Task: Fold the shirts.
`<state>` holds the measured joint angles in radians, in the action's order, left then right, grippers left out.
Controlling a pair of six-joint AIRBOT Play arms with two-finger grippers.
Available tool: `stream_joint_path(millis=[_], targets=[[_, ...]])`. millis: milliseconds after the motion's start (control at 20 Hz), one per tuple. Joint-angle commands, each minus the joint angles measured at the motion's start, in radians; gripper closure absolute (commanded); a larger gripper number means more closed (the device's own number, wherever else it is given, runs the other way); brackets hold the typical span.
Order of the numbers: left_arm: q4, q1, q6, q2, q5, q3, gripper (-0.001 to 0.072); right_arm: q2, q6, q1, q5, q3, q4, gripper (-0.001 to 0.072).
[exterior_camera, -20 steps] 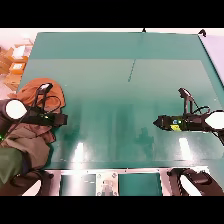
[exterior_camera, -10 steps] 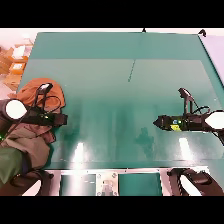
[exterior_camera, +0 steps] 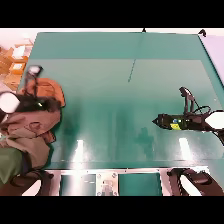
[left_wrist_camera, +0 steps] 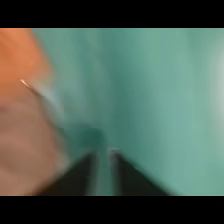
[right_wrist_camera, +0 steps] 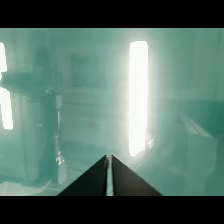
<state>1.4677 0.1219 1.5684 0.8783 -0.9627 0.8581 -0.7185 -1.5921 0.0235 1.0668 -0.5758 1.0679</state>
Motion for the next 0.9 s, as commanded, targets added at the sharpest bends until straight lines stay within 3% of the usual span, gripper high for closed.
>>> stream_joint_path(millis=[0, 100, 200, 300, 400, 650, 700, 800, 850], targets=[[0.246, -0.133, 0.003, 0.069, 0.11, 0.164, 0.0142, 0.0, 0.0, 0.0, -0.078, 0.001, -0.018, 0.0429], [0.244, -0.262, 0.002, 0.167, 0.113, 0.207, -0.0004, 0.0, 0.0, 0.0, -0.092, 0.001, -0.021, 0.0362], [0.239, -0.357, 0.002, 0.289, 0.122, 0.209, -0.0002, -0.001, 0.0, 0.0, -0.103, 0.001, -0.021, 0.0269], [0.238, -0.426, 0.003, 0.42, 0.156, 0.209, -0.0002, -0.001, 0.0, 0.0, -0.109, 0.001, -0.021, 0.0266], [0.219, -0.475, 0.002, 0.528, 0.206, 0.214, -0.0002, -0.001, 0.0, 0.0, -0.109, 0.001, -0.021, 0.0208], [0.205, -0.504, 0.001, 0.708, 0.281, 0.269, 0.0001, -0.001, 0.0, 0.0, -0.109, 0.001, -0.021, 0.0208], [0.185, -0.504, 0.001, 0.723, 0.287, 0.277, 0.0094, -0.001, 0.0, 0.0, -0.109, 0.001, -0.021, 0.0209], [0.135, -0.504, -0.03, 0.724, 0.266, 0.301, 0.0639, -0.001, 0.0, 0.0, -0.108, 0.001, -0.021, 0.0212], [0.102, -0.504, -0.076, 0.721, 0.217, 0.335, 0.0677, -0.001, 0.0, 0.0, -0.103, 0.001, -0.021, 0.0222]])
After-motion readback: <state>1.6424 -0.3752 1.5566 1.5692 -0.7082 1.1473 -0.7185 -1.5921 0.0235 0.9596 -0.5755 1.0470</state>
